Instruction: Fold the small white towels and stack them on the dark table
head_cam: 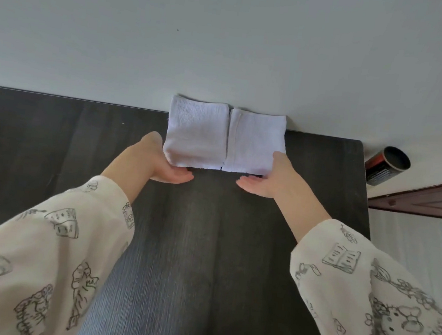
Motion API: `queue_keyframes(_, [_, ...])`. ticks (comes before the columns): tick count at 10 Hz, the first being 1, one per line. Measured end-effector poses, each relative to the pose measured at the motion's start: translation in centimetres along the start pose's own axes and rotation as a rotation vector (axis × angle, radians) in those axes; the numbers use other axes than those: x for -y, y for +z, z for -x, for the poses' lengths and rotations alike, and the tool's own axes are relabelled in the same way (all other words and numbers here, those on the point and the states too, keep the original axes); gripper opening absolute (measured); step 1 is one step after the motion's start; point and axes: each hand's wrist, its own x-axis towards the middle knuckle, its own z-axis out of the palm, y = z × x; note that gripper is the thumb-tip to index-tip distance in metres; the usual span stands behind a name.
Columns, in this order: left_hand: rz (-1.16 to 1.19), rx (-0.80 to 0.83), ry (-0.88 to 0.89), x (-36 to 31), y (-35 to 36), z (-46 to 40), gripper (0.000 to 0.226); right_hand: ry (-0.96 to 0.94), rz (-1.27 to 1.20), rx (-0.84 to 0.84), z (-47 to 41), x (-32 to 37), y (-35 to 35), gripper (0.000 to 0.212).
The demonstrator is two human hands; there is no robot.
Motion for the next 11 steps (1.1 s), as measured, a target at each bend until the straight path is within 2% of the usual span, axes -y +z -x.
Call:
queue_keyframes(1, [0.196, -0.060, -0.145, 0.3, -0.9, -0.6, 0.048, -0.149, 0.142, -0.119, -0.9, 0.4, -2.5, 0.056])
queue_keyframes(2, [0.214, -0.189, -0.016, -0.7, -1.1, -1.3, 0.048, -0.434, 0.302, -0.282, -2.3, 1.8, -3.2, 0.050])
queue_keyframes(3, [0.033, -0.185, 0.207, -1.9, -0.1, -2.1, 0.042, -0.595, 0.489, -0.230, -3.6, 3.0, -2.2, 0.049])
queue_keyframes(4, [-0.079, -0.011, 0.371, -2.5, 1.4, -2.7, 0.031, -0.534, 0.596, -0.107, -3.9, 3.7, -1.0, 0.048])
queue_keyframes(5, [-0.059, 0.064, 0.383, -2.5, 2.2, -2.7, 0.044, -0.492, 0.702, -0.079, -4.4, 4.0, -0.3, 0.056])
queue_keyframes(6, [-0.120, 0.054, 0.371, -2.5, 2.5, -3.1, 0.057, -0.503, 0.721, -0.080, -4.7, 3.9, -0.2, 0.058])
queue_keyframes(8, [-0.079, 0.154, 0.337, -3.1, 1.8, -2.5, 0.057, -0.519, 0.740, -0.037, -4.3, 3.7, -0.2, 0.060])
queue_keyframes(9, [-0.001, 0.124, 0.376, -2.3, 1.5, -2.3, 0.055, -0.559, 0.668, -0.029, -4.0, 3.2, -1.1, 0.055])
queue_keyframes(10, [0.087, 0.012, 0.323, 0.4, 0.4, -2.0, 0.060, -0.638, 0.724, -0.150, -3.7, 1.6, -3.1, 0.050])
queue_keyframes(11, [-0.087, -0.099, 0.339, 5.2, -0.6, -0.8, 0.056, -0.714, 0.827, -0.232, -3.3, -2.4, -5.6, 0.049])
